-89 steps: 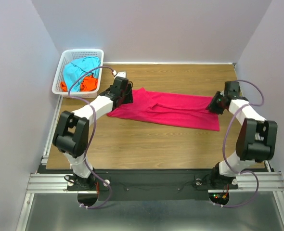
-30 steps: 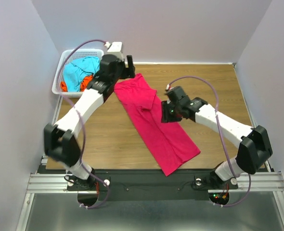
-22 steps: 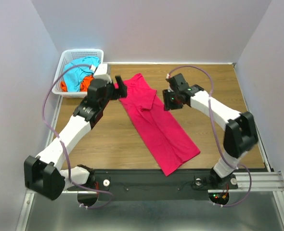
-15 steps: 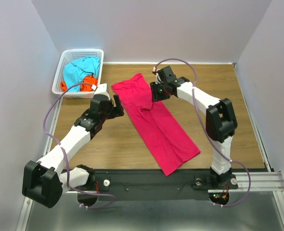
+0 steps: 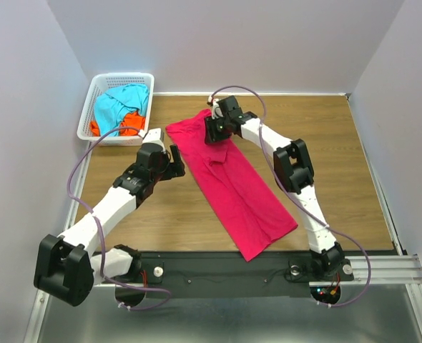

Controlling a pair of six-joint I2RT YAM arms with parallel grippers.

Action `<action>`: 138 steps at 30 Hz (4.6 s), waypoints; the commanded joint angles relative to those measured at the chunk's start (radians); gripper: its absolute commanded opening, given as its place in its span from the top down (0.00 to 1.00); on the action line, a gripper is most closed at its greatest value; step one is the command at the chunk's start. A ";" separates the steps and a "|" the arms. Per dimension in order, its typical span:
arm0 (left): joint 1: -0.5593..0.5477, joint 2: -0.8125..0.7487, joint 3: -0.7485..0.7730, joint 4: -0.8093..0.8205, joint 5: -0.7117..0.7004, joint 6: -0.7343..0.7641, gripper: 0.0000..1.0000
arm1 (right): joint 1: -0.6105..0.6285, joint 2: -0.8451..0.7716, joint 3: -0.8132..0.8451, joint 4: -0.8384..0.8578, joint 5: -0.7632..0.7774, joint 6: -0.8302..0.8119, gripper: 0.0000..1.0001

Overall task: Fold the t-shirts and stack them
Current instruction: Fold the tshirt

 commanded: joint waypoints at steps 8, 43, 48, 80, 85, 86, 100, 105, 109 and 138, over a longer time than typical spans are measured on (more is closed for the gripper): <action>-0.003 0.046 0.058 0.058 0.057 0.051 0.10 | -0.099 0.179 0.176 0.061 0.148 0.100 0.51; -0.342 0.331 0.092 0.011 0.181 -0.084 0.21 | -0.292 -1.056 -1.239 -0.069 0.267 0.331 0.49; -0.396 0.358 0.088 -0.006 0.154 -0.108 0.21 | -0.290 -1.217 -1.442 -0.092 0.211 0.397 0.49; -0.516 0.515 0.076 -0.050 0.141 -0.151 0.43 | -0.148 -1.239 -1.564 -0.146 0.223 0.516 0.49; -0.529 0.527 0.075 -0.069 0.145 -0.157 0.43 | -0.140 -1.222 -1.564 -0.146 0.240 0.520 0.50; -0.531 0.530 0.075 -0.075 0.145 -0.157 0.43 | -0.136 -1.219 -1.564 -0.148 0.241 0.522 0.50; -0.543 0.533 0.081 -0.185 0.122 -0.147 0.56 | -0.070 -1.208 -1.533 -0.220 0.275 0.546 0.55; -0.549 0.550 0.090 -0.219 0.076 -0.127 0.81 | -0.062 -1.199 -1.530 -0.231 0.286 0.539 0.68; -0.549 0.552 0.105 -0.250 0.056 -0.110 1.00 | -0.062 -1.214 -1.525 -0.260 0.286 0.534 0.88; -0.396 0.460 0.363 -0.296 0.115 0.062 1.00 | -0.063 -1.155 -1.142 -0.452 0.485 0.395 0.99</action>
